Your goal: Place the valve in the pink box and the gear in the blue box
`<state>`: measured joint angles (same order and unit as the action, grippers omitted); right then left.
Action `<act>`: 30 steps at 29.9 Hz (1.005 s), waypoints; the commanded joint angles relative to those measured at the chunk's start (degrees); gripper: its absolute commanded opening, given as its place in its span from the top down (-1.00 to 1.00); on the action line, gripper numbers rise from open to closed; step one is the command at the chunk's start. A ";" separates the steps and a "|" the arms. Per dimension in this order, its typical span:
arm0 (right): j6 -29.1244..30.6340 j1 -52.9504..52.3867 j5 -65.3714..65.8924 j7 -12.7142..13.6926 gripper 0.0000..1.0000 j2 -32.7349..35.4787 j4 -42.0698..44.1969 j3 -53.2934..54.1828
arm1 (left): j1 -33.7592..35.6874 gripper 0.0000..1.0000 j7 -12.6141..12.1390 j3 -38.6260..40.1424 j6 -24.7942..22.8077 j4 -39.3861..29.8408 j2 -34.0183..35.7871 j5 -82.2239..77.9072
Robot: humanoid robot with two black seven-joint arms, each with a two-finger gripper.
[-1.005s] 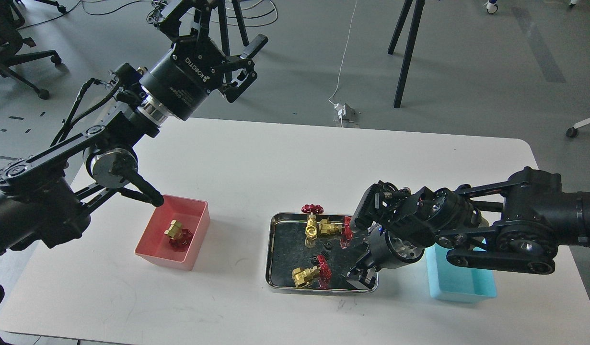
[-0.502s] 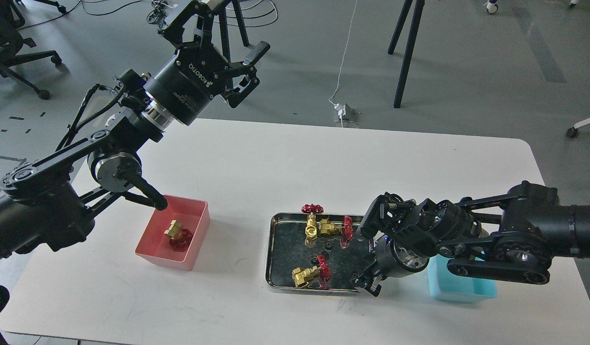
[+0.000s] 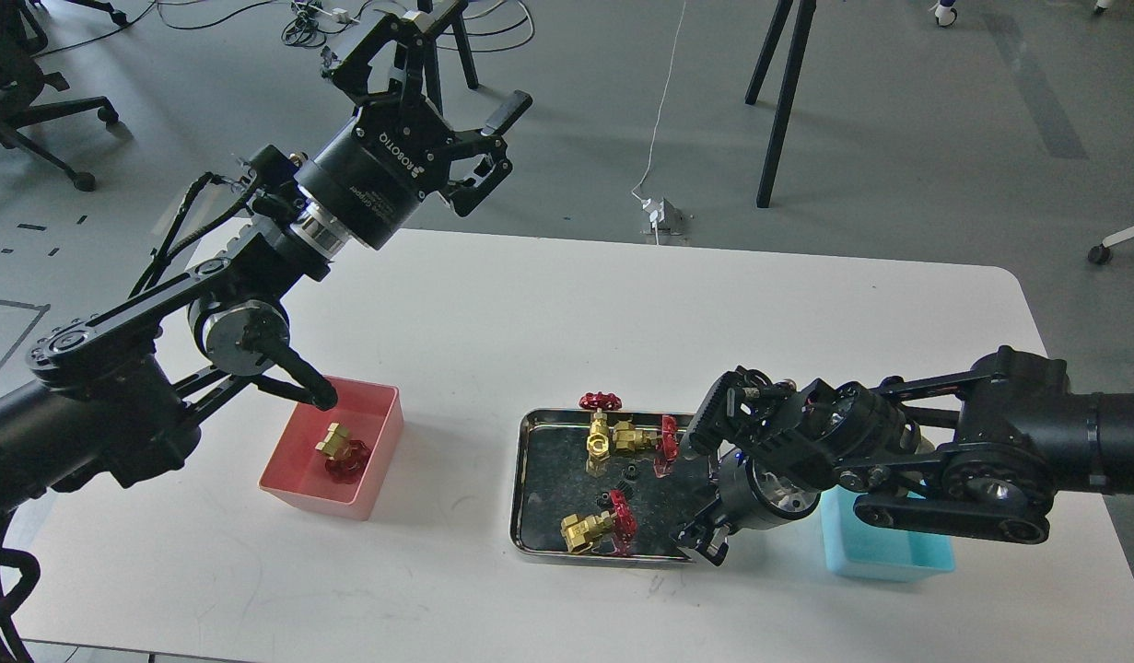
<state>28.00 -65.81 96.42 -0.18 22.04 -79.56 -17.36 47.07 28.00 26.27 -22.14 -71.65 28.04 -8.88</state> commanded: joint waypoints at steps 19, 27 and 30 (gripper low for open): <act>0.00 2.44 0.00 0.00 -0.06 -3.05 3.35 1.28 | -0.49 -0.81 0.00 0.01 -0.09 0.28 -0.18 0.00; 0.00 3.06 0.00 0.00 0.01 -3.76 3.97 1.28 | -0.49 -0.82 0.00 0.01 -0.09 0.54 -0.18 0.00; 0.00 3.06 0.00 0.00 0.04 -3.84 3.97 1.28 | -0.75 -0.82 0.00 0.01 -0.18 0.89 -0.18 0.00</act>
<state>28.00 -62.78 96.42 -0.17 18.37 -75.64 -16.07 46.57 28.00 26.27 -22.25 -71.09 27.86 -8.88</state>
